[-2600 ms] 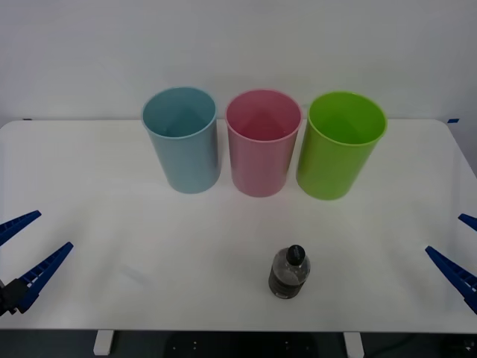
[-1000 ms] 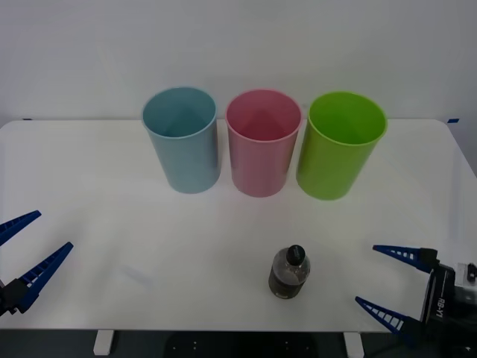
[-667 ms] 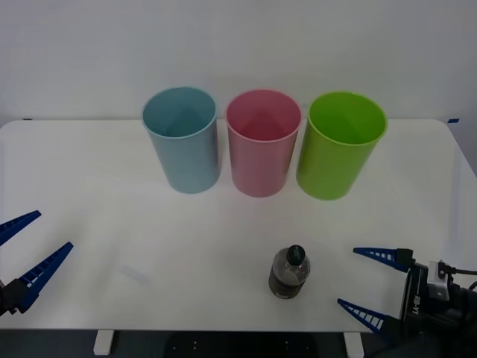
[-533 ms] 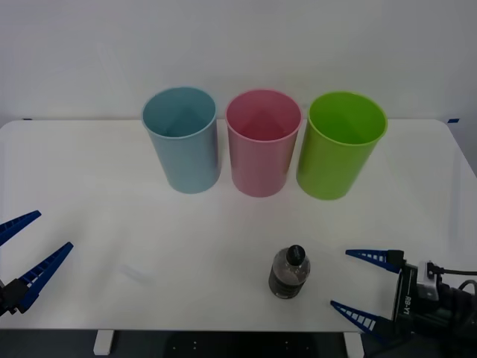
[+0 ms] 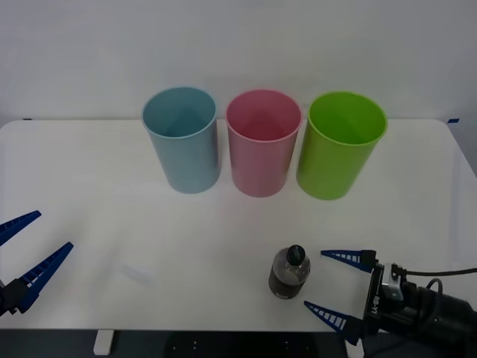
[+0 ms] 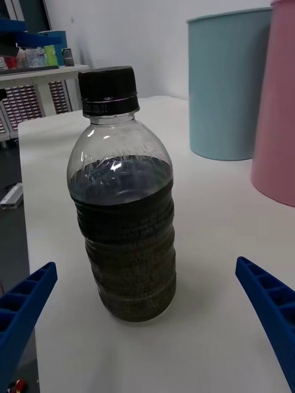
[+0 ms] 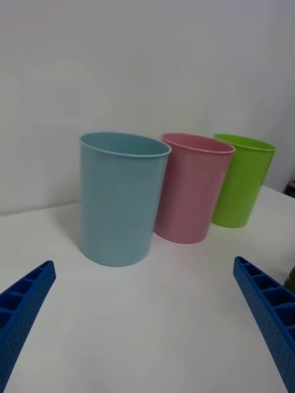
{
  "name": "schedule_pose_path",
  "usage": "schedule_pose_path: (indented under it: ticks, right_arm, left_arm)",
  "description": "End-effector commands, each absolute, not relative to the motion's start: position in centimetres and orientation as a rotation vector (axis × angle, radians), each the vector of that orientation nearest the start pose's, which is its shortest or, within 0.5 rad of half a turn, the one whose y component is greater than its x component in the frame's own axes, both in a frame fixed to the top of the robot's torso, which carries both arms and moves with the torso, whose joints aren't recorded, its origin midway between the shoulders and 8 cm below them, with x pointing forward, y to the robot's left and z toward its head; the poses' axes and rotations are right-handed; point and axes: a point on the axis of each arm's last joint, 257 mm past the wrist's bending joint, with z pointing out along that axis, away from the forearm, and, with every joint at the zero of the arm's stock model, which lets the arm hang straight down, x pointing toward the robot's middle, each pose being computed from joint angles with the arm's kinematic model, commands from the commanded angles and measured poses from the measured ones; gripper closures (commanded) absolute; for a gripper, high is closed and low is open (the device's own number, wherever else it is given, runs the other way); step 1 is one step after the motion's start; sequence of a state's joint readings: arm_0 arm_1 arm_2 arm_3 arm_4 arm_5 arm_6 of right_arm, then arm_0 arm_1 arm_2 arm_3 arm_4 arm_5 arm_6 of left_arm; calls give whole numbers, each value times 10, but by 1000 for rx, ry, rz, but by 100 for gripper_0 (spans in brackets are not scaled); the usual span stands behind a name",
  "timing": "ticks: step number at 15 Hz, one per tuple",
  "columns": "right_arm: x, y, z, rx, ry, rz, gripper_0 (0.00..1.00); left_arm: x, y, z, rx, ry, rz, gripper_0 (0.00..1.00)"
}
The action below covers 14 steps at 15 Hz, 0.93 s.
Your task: Grasp the object on the table and drop it into the matching bin: aluminum can to the light blue bin, PET bottle to the pink bin.
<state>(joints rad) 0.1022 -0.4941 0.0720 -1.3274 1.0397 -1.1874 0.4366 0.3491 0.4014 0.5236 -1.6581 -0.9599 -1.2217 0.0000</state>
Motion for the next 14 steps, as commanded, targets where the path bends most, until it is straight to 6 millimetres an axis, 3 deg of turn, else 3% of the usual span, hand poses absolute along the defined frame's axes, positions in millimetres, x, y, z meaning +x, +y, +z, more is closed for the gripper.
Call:
schedule_pose_path:
  ticks: [1, 9, 14]
  right_arm:
    - [350, -143, -312, -1007, 1421, 726, 0]
    - [354, -101, -323, -1027, 1406, 715, 0]
    - [360, -88, -324, -1031, 1397, 697, 0]
  left_arm:
    - [342, 330, -169, 465, 1441, -567, 0]
    - [342, 330, -169, 465, 1441, -567, 0]
    - [342, 330, -169, 465, 1441, -567, 0]
